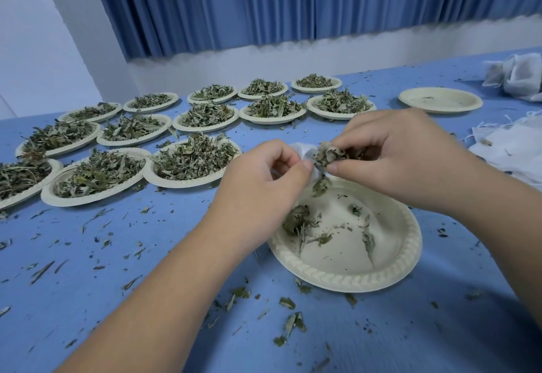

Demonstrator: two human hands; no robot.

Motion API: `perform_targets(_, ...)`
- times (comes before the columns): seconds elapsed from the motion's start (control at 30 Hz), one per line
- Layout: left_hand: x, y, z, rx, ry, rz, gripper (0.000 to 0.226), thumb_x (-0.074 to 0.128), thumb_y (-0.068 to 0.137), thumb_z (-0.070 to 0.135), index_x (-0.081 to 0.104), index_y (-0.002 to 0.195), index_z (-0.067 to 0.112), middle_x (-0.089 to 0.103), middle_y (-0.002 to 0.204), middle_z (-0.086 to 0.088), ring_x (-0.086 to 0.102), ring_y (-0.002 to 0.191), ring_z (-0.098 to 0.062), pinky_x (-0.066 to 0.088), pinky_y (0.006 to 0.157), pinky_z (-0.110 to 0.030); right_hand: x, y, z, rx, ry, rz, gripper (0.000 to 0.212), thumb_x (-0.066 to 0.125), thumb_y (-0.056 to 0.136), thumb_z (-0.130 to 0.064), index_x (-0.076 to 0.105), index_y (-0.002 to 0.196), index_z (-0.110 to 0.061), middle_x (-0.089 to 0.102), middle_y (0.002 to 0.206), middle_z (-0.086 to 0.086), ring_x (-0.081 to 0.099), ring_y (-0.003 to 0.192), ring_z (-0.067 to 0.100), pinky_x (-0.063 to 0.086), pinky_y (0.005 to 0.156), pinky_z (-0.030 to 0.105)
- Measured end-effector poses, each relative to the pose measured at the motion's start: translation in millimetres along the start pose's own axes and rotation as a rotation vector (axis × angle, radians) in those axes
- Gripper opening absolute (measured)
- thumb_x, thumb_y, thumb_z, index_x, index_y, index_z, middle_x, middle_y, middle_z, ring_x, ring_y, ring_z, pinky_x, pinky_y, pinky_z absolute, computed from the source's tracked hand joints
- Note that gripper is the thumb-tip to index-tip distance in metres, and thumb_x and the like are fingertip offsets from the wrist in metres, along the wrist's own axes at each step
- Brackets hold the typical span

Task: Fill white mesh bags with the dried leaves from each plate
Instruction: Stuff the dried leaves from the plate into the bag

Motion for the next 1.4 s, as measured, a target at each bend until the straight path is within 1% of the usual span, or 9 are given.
perform_targets(0.07,1,0,0,0.018,0.007,-0.007,0.017,0.066,0.089,0.028,0.063,0.073,0.021,0.065,0.068,-0.001,0.056,0.059,-0.012,0.049,0.06,-0.032,3,-1,-3,-0.03,-0.08,-0.008,0.011,0.073,0.076,-0.023,0.078,0.086,-0.021,0.065,0.075,-0.003,0.054,0.072,0.006,0.04,0.066,0.019)
perform_targets(0.23,8,0,1,0.057,0.004,-0.04,0.015,0.066,0.091,0.022,0.063,0.077,0.016,0.068,0.077,-0.011,0.062,0.076,-0.031,0.053,0.076,-0.05,11,-2,-7,-0.034,-0.243,-0.03,0.013,0.066,0.083,-0.022,0.077,0.088,-0.018,0.062,0.079,0.002,0.052,0.076,0.013,0.04,0.072,0.031)
perform_targets(0.43,7,0,0,0.069,0.001,-0.022,0.016,0.065,0.091,0.021,0.062,0.076,0.018,0.068,0.077,-0.011,0.062,0.077,-0.033,0.052,0.076,-0.051,11,-4,-15,-0.027,-0.224,-0.101,0.023,0.055,0.089,-0.03,0.067,0.074,-0.016,0.055,0.077,-0.001,0.047,0.072,0.008,0.032,0.064,0.021)
perform_targets(0.6,8,-2,4,0.108,-0.02,-0.027,0.016,0.061,0.086,0.03,0.06,0.077,0.018,0.066,0.076,-0.013,0.061,0.077,-0.035,0.052,0.076,-0.053,14,-3,-16,-0.048,-0.267,-0.053,0.024,0.057,0.09,-0.017,0.064,0.068,-0.008,0.052,0.073,0.004,0.045,0.07,0.015,0.035,0.067,0.032)
perform_targets(0.87,11,-1,4,0.102,-0.094,-0.004,0.018,0.053,0.083,0.036,0.058,0.079,0.02,0.063,0.075,-0.012,0.058,0.076,-0.036,0.051,0.078,-0.056,13,-3,-18,-0.062,-0.368,-0.034,0.025,0.055,0.088,-0.018,0.066,0.067,-0.009,0.051,0.077,0.001,0.047,0.069,0.015,0.041,0.067,0.037)
perform_targets(1.0,12,0,1,0.08,-0.115,0.013,0.018,0.053,0.083,0.038,0.058,0.08,0.021,0.063,0.067,-0.001,0.055,0.069,-0.032,0.049,0.069,-0.051,13,-4,-21,-0.08,-0.384,-0.052,0.025,0.056,0.089,-0.019,0.069,0.069,-0.009,0.052,0.08,0.002,0.049,0.069,0.016,0.044,0.065,0.038)
perform_targets(1.1,14,1,0,0.071,-0.13,-0.007,0.016,0.052,0.083,0.038,0.057,0.077,0.024,0.062,0.065,0.007,0.05,0.062,-0.014,0.039,0.059,-0.035,13,-4,-23,-0.085,-0.414,-0.083,0.024,0.056,0.09,-0.02,0.071,0.074,-0.01,0.054,0.086,0.003,0.051,0.071,0.019,0.043,0.064,0.036)
perform_targets(1.27,14,0,-2,0.075,-0.134,0.003,0.02,0.056,0.094,0.026,0.057,0.074,0.024,0.062,0.061,0.013,0.051,0.057,-0.004,0.039,0.054,-0.017,14,-5,-26,-0.071,-0.466,-0.149,0.028,0.046,0.093,-0.027,0.072,0.087,-0.016,0.052,0.097,-0.002,0.048,0.078,0.014,0.042,0.07,0.033)
perform_targets(1.4,15,1,-2,0.038,-0.167,0.052,0.019,0.059,0.091,0.023,0.057,0.072,0.019,0.061,0.059,0.011,0.055,0.061,-0.011,0.046,0.06,-0.028,14,-6,-25,-0.08,-0.466,-0.167,0.026,0.049,0.092,-0.025,0.071,0.082,-0.014,0.048,0.091,-0.003,0.045,0.074,0.013,0.037,0.065,0.031)
Point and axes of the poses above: each hand's wrist, its own y-axis towards the middle knuckle, its own x-axis out of the palm, z = x × y, the point moved 4 cm from there along y, towards the middle knuckle
